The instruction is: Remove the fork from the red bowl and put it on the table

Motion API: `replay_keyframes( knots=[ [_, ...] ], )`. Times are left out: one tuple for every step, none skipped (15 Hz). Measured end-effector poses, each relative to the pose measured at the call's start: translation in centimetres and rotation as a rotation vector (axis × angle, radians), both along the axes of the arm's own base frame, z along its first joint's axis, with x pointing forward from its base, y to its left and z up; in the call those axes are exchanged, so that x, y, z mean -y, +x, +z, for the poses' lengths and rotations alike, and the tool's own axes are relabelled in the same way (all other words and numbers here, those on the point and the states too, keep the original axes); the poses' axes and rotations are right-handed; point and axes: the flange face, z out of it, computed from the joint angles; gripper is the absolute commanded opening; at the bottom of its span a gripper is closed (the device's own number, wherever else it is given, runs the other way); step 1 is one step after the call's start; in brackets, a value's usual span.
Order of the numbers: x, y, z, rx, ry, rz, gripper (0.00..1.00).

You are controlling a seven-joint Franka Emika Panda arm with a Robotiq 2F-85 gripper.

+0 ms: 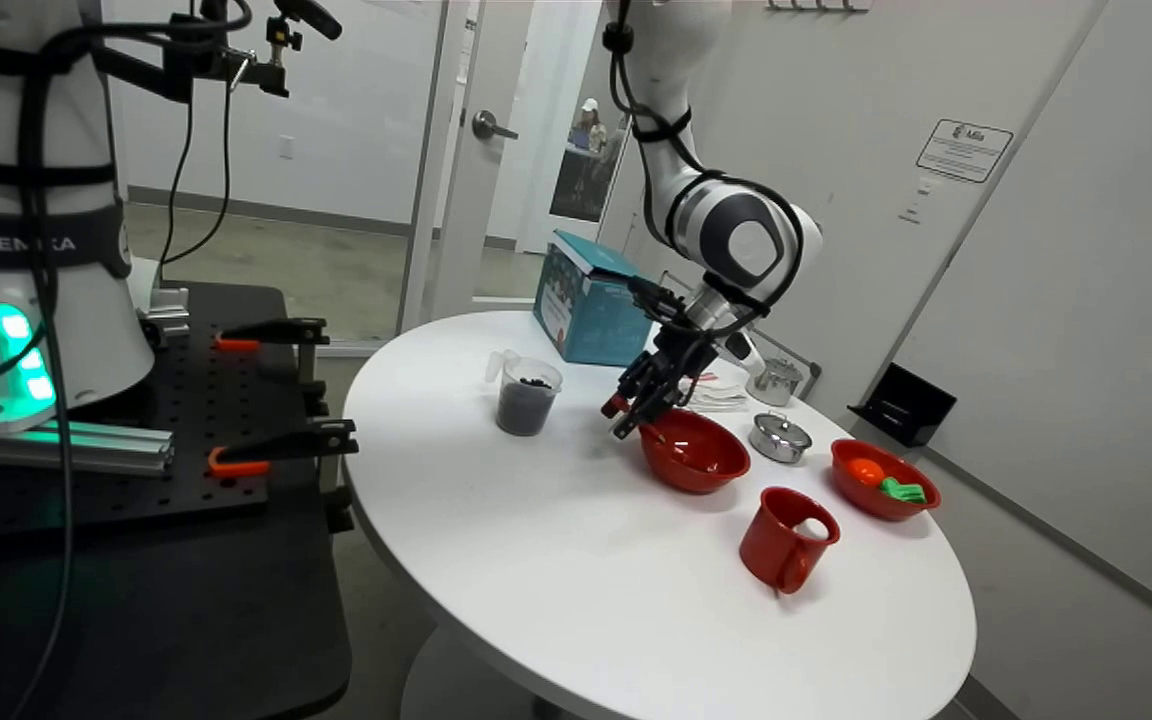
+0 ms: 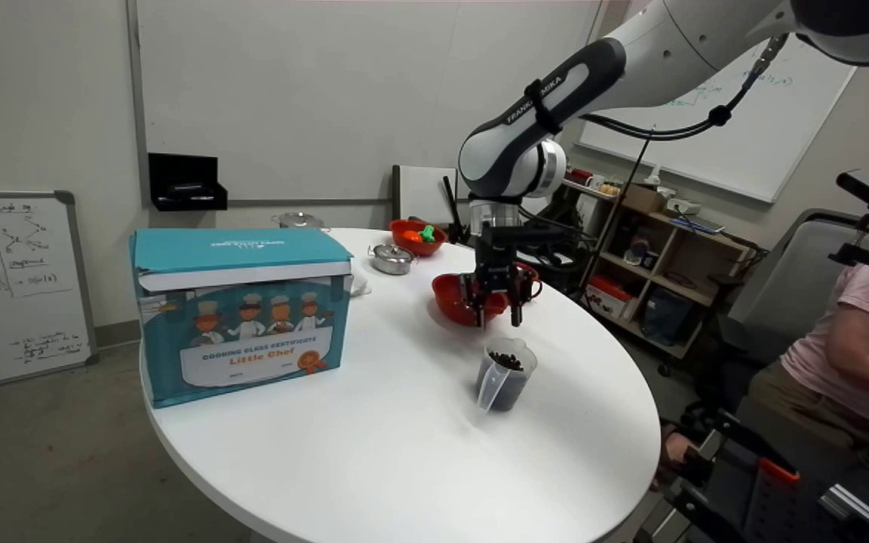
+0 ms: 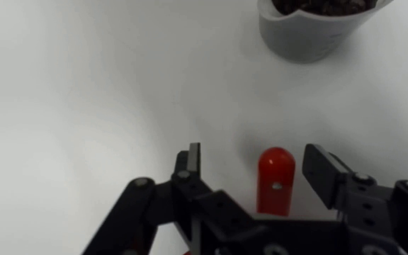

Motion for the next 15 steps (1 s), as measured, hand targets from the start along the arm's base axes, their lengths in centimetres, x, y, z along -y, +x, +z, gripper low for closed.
replay_keyframes(
  knots=[
    [0.0, -0.2, -0.2, -0.012, 0.004, -0.004, 0.37],
    [0.1, -0.3, -0.4, -0.023, 0.006, -0.005, 0.28],
    [0.1, -0.4, -0.4, -0.033, 0.008, -0.005, 0.72],
    [0.0, -0.2, -0.2, -0.041, 0.010, -0.005, 0.67],
    [0.0, 0.1, 0.2, -0.046, 0.013, -0.004, 0.69],
    [-0.1, 0.5, 0.8, -0.044, 0.013, -0.003, 0.73],
    [0.0, 0.9, 1.3, -0.038, 0.013, -0.003, 0.81],
    [0.0, 1.4, 1.8, -0.028, 0.012, -0.002, 0.88],
    [0.0, 1.8, 2.3, -0.017, 0.011, -0.001, 0.83],
    [0.0, 2.2, 2.7, -0.006, 0.010, 0.000, 0.52],
    [0.0, 2.5, 3.1, 0.004, 0.009, 0.000, 0.56],
    [0.1, 2.8, 3.4, 0.012, 0.008, 0.001, 0.54],
    [0.1, 3.0, 3.6, 0.018, 0.007, 0.001, 0.48],
    [0.1, 3.2, 3.8, 0.023, 0.007, 0.002, 0.39],
    [0.1, 3.3, 3.9, 0.025, 0.006, 0.002, 0.32]
  ],
)
